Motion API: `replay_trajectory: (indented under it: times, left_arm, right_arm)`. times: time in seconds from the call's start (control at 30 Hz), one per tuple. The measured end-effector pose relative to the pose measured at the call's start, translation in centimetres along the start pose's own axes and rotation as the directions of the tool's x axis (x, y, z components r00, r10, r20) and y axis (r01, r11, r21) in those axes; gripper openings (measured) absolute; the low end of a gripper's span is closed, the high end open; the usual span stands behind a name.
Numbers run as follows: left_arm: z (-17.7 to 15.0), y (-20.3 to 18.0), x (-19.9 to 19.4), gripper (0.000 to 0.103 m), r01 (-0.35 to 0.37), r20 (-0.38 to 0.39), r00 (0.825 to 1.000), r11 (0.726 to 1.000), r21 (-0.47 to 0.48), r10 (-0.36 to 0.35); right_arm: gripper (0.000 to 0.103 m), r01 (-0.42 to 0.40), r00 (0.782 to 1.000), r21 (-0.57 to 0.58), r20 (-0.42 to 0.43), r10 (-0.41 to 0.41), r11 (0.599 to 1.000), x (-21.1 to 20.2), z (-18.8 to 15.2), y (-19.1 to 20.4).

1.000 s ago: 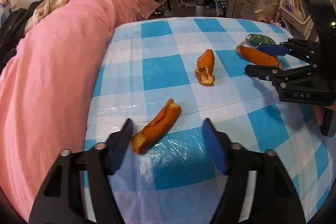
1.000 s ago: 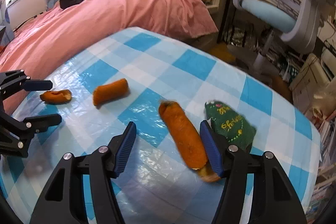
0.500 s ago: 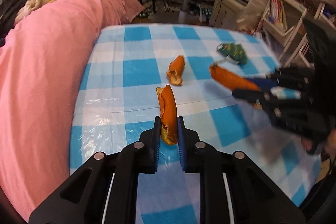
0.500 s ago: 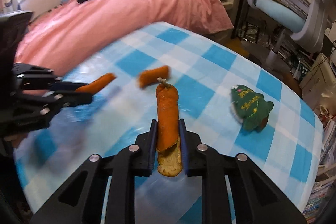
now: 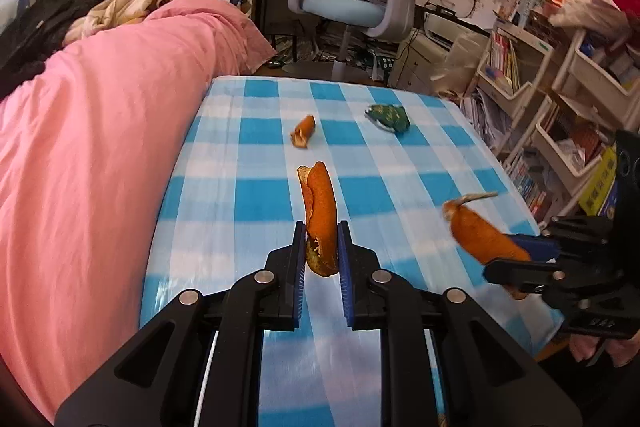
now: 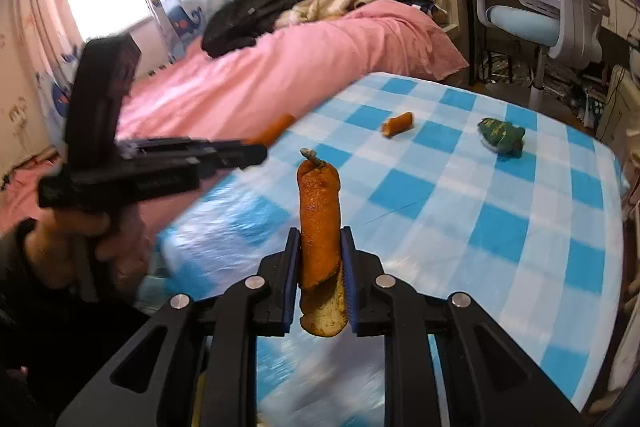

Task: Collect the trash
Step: 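Carry both snack pieces over the yellow bin and open the right tool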

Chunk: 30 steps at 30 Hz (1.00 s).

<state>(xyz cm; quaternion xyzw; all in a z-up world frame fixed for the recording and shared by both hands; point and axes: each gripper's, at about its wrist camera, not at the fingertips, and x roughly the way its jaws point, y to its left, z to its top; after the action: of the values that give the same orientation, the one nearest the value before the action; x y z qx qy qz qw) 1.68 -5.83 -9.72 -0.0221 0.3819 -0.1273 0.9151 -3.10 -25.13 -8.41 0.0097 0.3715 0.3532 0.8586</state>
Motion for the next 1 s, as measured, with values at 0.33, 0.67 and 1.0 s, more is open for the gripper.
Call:
replay_trajectory:
  times: [0.33,0.67,1.0]
  left_arm:
    - [-5.8,-1.4,-4.5,0.014,-0.034,-0.002,0.999,0.999,0.016,0.034]
    - [-9.1,-2.4,-6.8,0.014,-0.054,-0.008,0.998,0.998,0.044,0.055]
    - [-11.6,-3.3,-8.1,0.014,-0.055,-0.027,0.998,0.996,0.073,0.057]
  right_arm:
    - [0.020,-0.081,0.996,-0.011,-0.032,0.081,0.997,-1.6,-4.6,5.0]
    - [0.020,-0.143,0.975,-0.037,-0.176,0.135,0.989,-1.1,-10.3,9.0]
    - [0.045,-0.119,0.975,-0.029,-0.194,0.112,0.992,-1.9,-12.7,10.3]
